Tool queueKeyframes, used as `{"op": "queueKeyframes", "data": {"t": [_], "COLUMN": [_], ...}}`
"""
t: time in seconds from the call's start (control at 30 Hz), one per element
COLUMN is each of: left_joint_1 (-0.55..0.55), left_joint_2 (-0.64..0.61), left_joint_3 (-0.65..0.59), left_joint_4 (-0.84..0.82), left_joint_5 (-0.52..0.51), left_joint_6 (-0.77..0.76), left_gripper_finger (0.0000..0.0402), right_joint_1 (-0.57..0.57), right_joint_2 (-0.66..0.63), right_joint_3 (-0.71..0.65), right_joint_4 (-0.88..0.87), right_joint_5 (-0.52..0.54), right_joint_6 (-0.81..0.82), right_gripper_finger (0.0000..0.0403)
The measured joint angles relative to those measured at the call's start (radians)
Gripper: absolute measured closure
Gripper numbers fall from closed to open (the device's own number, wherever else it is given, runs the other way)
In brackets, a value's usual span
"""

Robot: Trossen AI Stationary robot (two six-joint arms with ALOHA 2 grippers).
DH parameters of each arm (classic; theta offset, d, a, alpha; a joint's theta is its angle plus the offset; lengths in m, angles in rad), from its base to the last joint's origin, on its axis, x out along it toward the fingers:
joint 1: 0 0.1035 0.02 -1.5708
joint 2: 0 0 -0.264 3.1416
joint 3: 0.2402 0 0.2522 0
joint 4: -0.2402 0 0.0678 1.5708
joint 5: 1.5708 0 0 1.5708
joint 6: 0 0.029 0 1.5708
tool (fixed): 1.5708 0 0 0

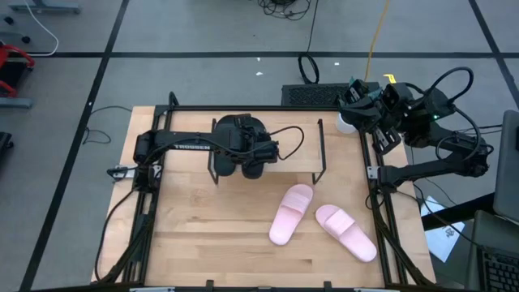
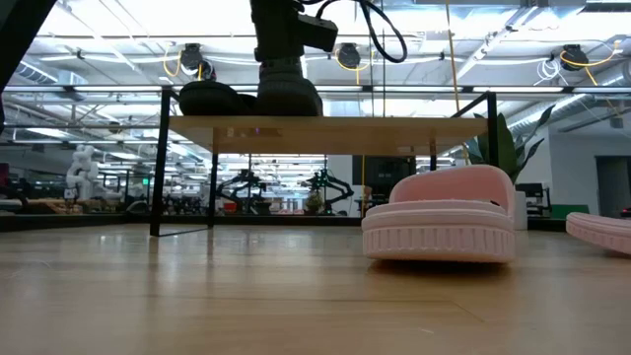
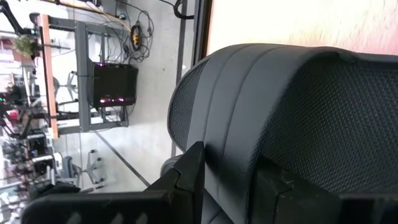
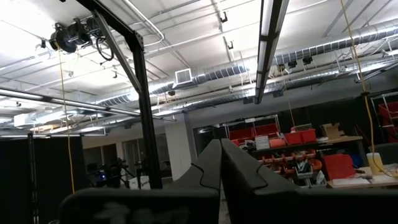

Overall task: Pick and place slides into the shelf
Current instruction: Put the black slide next to the black slide on the shelf

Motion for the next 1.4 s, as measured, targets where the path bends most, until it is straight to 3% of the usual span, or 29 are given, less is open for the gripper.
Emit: {"op": "queueKeyframes", "data": {"t": [1.4], "left_joint_1": [0.0], "left_joint_2": [0.0], "left_joint_3": [0.001], "left_joint_4": [0.004], "left_joint_5": [0.001], "left_joint_6": [0.021], "left_gripper_finger": [0.0316], "right_joint_1": [0.0], "right_joint_2": [0.0], "right_joint_3": [0.0], "right_joint_4": [0.0], "right_joint_5": [0.0], "right_joint_6": [0.03], "right_gripper_finger": [0.0403]}}
